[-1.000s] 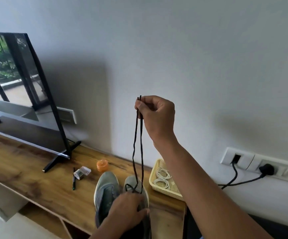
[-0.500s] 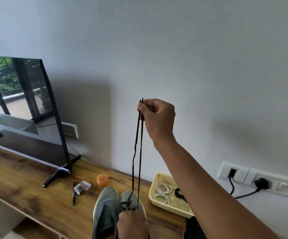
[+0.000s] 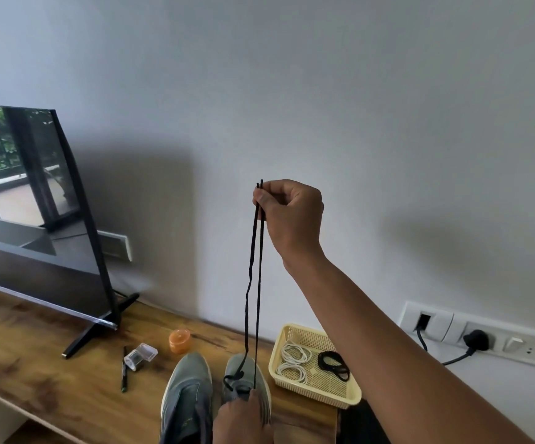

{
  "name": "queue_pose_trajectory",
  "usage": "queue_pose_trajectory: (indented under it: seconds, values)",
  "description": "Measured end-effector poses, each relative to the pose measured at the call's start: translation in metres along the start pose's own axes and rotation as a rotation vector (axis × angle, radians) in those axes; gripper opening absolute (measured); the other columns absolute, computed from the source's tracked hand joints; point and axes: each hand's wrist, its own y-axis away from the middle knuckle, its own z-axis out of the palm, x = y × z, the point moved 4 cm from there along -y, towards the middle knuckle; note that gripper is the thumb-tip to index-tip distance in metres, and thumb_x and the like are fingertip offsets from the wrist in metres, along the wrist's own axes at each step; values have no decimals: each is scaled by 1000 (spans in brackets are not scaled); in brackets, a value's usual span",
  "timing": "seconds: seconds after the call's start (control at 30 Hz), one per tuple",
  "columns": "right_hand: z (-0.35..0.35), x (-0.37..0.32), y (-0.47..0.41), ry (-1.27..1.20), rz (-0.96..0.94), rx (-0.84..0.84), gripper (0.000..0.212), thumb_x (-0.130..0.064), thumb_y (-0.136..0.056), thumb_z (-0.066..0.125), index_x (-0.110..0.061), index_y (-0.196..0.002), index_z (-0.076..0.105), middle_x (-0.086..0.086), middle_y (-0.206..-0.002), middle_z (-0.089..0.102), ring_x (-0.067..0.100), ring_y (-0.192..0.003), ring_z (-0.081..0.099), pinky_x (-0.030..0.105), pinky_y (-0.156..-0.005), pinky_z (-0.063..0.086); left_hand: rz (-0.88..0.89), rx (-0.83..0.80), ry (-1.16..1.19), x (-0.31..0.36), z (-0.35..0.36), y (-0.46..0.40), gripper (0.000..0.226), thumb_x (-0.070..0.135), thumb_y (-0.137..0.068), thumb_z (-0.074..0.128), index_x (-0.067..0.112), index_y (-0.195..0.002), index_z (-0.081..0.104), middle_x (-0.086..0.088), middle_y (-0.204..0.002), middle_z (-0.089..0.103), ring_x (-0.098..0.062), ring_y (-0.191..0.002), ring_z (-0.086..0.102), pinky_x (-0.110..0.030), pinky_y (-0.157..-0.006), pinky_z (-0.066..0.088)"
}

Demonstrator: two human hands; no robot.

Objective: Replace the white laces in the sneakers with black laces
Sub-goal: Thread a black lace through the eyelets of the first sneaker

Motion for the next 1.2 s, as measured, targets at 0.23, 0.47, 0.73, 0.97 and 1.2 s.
queue_pose_trajectory:
  seconds: [0.23,0.47,0.73,0.97,1.2]
  values:
    - [-1,-7,-10,38,-32,36,3,-12,-85,79,-15,-85,80,-6,-73,76,16,-73,73,44,-84,61,-10,-41,-18,-4,8,-16,64,51,-102,47,20,-156,32,-6,-145,56,-28,-132,56,-31,-107,45]
    - [2,-12,-14,74,-53,72,5,-11,-84,79,-16,-82,80,-9,-70,74,14,-73,72,43,-84,60,-18,-32,-58,-2,10,-22,60,46,-104,47,15,-154,36,-8,-146,55,-29,-134,55,-33,-108,45]
    - [1,-46,-27,51,-139,161,10,-10,-83,79,-18,-77,78,-12,-66,71,10,-70,70,37,-83,58,-18,49,-53,-3,13,-9,50,45,-99,48,19,-142,50,-8,-133,62,-26,-123,61,-32,-101,49]
    - [-6,-45,-25,69,-154,95,11,-12,-84,80,-22,-79,77,-11,-70,73,11,-74,73,41,-84,60,11,39,13,-2,7,-9,62,47,-97,55,19,-150,44,-13,-163,30,-30,-138,51,-36,-107,49]
    - [-12,-47,-20,134,-172,44,11,-13,-85,79,-23,-79,77,-12,-68,73,7,-70,71,34,-80,60,-67,104,-64,7,4,11,63,54,-98,51,22,-150,38,-20,-157,35,-36,-134,46,-43,-102,50]
